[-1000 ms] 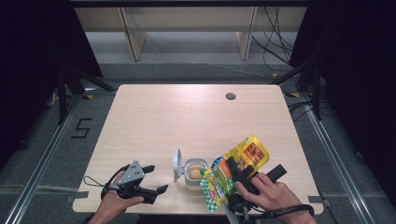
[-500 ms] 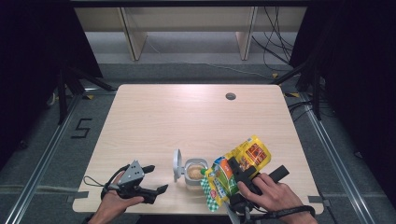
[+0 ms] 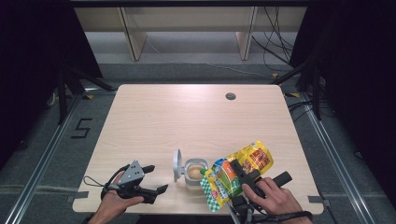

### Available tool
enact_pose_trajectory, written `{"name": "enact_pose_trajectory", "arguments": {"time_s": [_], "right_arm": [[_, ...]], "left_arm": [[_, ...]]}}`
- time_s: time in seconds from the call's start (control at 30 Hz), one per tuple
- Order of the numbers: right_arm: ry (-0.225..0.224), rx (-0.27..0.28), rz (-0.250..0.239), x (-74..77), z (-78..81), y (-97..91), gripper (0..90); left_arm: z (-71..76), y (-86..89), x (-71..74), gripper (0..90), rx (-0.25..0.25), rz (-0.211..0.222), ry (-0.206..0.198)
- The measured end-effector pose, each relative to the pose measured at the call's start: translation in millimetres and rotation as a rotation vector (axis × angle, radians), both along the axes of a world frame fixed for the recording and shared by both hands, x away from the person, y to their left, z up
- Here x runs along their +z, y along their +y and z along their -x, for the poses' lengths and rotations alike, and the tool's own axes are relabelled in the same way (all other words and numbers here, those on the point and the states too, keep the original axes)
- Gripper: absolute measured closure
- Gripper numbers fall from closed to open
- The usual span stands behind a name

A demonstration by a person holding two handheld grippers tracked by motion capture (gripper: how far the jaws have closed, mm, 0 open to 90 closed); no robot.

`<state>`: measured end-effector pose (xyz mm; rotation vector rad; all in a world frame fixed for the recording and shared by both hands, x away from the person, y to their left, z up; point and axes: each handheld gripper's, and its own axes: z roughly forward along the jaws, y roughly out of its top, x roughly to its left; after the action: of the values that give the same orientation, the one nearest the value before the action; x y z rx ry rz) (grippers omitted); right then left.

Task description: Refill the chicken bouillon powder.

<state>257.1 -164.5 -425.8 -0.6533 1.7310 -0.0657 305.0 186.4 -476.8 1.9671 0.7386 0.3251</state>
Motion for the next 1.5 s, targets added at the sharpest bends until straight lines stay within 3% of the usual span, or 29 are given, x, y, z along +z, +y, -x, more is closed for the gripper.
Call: {"name": "enact_pose_trajectory", "arguments": {"time_s": [0.03,0.2,0.23,0.27,0.37,0.4,0.43,0.5,0.57,0.63,0.67,0.7,0.77,0.8,0.83,0.87,0.93,0.97,1.0,1.07,1.1,1.13,1.2,1.23,1.3,1.33,1.37,1.5], "right_arm": [[0.012,-0.011,-0.063,-3.8,0.4,-1.8,67.1],[0.042,-0.004,-0.139,-10.6,-3.1,-7.1,67.1],[0.060,-0.025,-0.162,-12.9,-2.6,-8.6,67.2],[0.054,-0.006,-0.155,-12.5,-3.9,-8.6,67.3],[0.087,-0.020,-0.205,-18.5,-5.1,-11.3,67.5],[0.071,0.021,-0.209,-17.7,-7.3,-10.8,67.6],[0.109,-0.037,-0.254,-20.8,-5.0,-13.0,67.7],[0.107,0.010,-0.246,-17.5,-7.1,-13.0,67.8],[0.117,0.016,-0.264,-18.6,-6.6,-14.0,68.0],[0.135,0.013,-0.284,-19.5,-6.0,-14.8,68.2],[0.169,-0.012,-0.341,-23.2,-5.3,-16.7,68.3],[0.165,0.000,-0.337,-21.3,-5.9,-16.8,68.4],[0.187,-0.008,-0.387,-23.8,-7.1,-19.2,68.7],[0.180,0.013,-0.374,-21.5,-8.6,-19.8,68.9],[0.222,-0.043,-0.464,-27.7,-6.3,-23.0,69.3],[0.164,0.064,-0.323,-16.2,-12.6,-19.9,69.9],[0.219,-0.016,-0.478,-27.7,-9.3,-25.5,70.4],[0.216,-0.008,-0.455,-26.0,-10.7,-26.6,70.6],[0.235,-0.028,-0.506,-29.8,-10.2,-28.0,70.8],[0.255,-0.023,-0.542,-30.8,-11.8,-29.8,71.1],[0.250,-0.012,-0.518,-28.6,-12.3,-29.8,71.3],[0.279,-0.026,-0.566,-31.2,-12.0,-30.7,71.4],[0.281,0.001,-0.548,-29.3,-14.3,-30.2,71.5],[0.303,-0.037,-0.588,-31.9,-12.5,-31.8,71.6],[0.303,-0.034,-0.620,-31.8,-12.5,-33.4,71.8],[0.311,-0.008,-0.581,-27.9,-15.3,-33.9,71.9],[0.338,-0.045,-0.652,-31.8,-13.4,-35.3,72.0],[0.370,-0.018,-0.698,-30.9,-18.4,-40.0,73.6]], "left_arm": [[-0.3,0.6,0.2,15.2,-0.007,-0.007,0.004],[0.0,-0.3,-0.5,15.2,0.001,0.003,0.001],[0.1,-0.4,-0.6,15.2,0.003,0.002,0.001],[-0.4,0.6,-0.3,15.1,-0.002,-0.014,-0.003],[-0.3,0.1,-1.1,15.2,-0.004,-0.007,0.003],[-0.4,0.3,-0.7,15.2,-0.004,-0.013,-0.003],[-0.6,0.7,-0.3,15.1,-0.008,-0.014,-0.007],[-0.4,1.0,-0.2,15.1,-0.008,-0.007,0.001],[-1.3,1.3,-0.6,15.1,-0.018,-0.006,-0.013],[-0.1,1.5,-0.7,15.1,-0.005,-0.020,-0.003],[-0.4,1.0,-0.9,15.1,-0.011,-0.017,-0.009],[-0.1,0.8,-1.0,15.1,-0.012,-0.014,-0.003],[-0.6,0.5,-0.7,15.2,-0.016,-0.009,-0.014],[-1.2,1.4,-0.5,15.1,-0.024,-0.013,-0.016],[-1.3,1.6,-0.3,15.1,-0.024,-0.013,-0.018],[-1.3,1.7,-0.1,15.2,-0.024,-0.014,-0.017],[-0.9,0.6,-1.0,15.2,-0.020,-0.005,-0.016],[-0.6,0.4,-1.0,15.1,-0.018,-0.007,-0.014],[-0.8,1.0,-0.7,15.1,-0.026,-0.017,-0.013],[-0.4,0.8,-0.7,15.1,-0.021,-0.017,-0.014],[-0.3,0.8,-0.7,15.1,-0.019,-0.017,-0.013],[-0.9,1.1,-0.5,15.2,-0.025,-0.021,-0.019],[-0.3,0.9,-0.6,15.1,-0.019,-0.016,-0.013],[0.0,0.8,-0.6,15.2,-0.015,-0.014,-0.011],[-0.5,0.8,-0.4,15.1,-0.026,-0.017,-0.018],[-0.3,0.6,-0.5,15.1,-0.026,-0.018,-0.016],[1.0,-0.4,-1.0,15.2,-0.012,-0.007,0.002],[0.1,0.3,-0.3,15.1,-0.029,-0.030,-0.017]]}}
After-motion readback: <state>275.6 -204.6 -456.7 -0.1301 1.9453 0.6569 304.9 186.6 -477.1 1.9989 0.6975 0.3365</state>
